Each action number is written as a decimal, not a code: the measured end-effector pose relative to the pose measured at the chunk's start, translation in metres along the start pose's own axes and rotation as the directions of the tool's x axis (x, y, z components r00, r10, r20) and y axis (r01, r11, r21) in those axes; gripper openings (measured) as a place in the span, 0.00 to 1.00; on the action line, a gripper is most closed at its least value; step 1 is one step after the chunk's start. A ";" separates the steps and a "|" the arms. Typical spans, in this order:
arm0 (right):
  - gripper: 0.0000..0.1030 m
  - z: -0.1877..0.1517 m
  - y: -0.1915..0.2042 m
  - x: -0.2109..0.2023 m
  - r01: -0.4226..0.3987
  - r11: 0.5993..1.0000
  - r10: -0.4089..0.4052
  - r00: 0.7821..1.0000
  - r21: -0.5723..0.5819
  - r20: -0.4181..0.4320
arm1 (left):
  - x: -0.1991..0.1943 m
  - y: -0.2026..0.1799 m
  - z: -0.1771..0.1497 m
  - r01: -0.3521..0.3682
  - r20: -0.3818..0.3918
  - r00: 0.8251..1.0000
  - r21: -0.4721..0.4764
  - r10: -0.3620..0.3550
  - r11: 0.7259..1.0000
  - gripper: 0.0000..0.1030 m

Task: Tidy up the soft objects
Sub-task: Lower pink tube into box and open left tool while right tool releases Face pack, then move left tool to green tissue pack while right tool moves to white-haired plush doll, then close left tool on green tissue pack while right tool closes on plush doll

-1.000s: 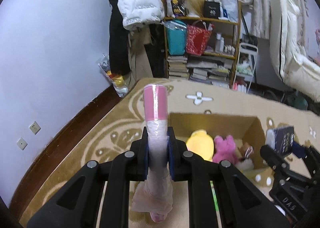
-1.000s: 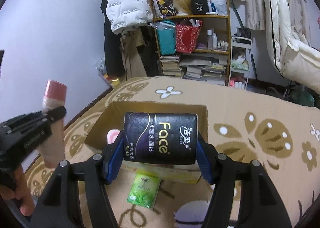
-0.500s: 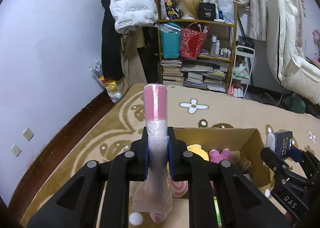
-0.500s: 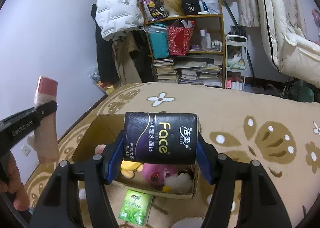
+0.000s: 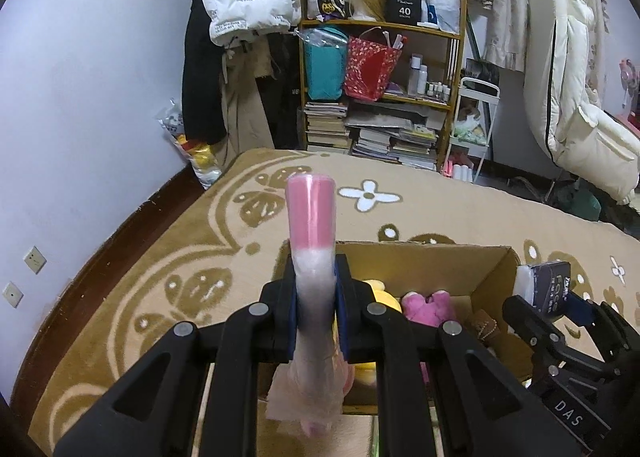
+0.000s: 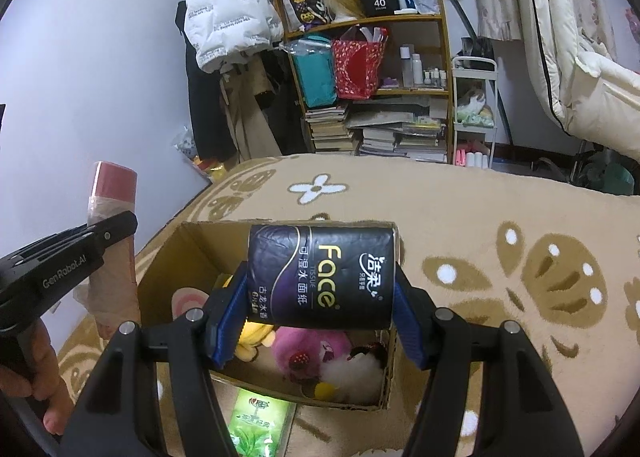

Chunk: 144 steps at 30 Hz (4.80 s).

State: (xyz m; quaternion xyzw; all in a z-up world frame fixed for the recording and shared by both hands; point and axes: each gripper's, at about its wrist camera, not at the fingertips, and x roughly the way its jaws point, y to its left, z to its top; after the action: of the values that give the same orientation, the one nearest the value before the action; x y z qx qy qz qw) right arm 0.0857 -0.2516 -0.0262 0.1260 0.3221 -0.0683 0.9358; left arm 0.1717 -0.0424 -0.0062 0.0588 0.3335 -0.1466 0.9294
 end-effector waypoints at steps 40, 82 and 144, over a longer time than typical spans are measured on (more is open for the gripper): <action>1.00 -0.010 0.004 -0.015 0.044 0.999 -0.045 0.999 -0.028 -0.018 | -0.026 0.008 -0.019 -0.124 -0.015 0.992 0.033 0.124 0.992 1.00; 1.00 -0.063 -0.043 -0.065 0.135 0.976 -0.103 0.977 0.168 -0.185 | -0.048 -0.003 -0.077 -0.044 -0.189 0.980 0.056 0.054 0.997 1.00; 0.69 -0.159 -0.015 0.035 0.194 0.979 -0.189 0.756 -0.061 -0.626 | 0.078 -0.083 -0.155 0.145 -0.471 0.880 0.145 -0.061 0.979 0.67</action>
State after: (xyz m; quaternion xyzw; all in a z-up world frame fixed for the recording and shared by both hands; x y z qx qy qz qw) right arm 0.0166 -0.2229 -0.1714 0.1114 0.6266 -0.1189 0.7621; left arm 0.1096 -0.1071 -0.1764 0.1561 0.5343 -0.2067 0.8046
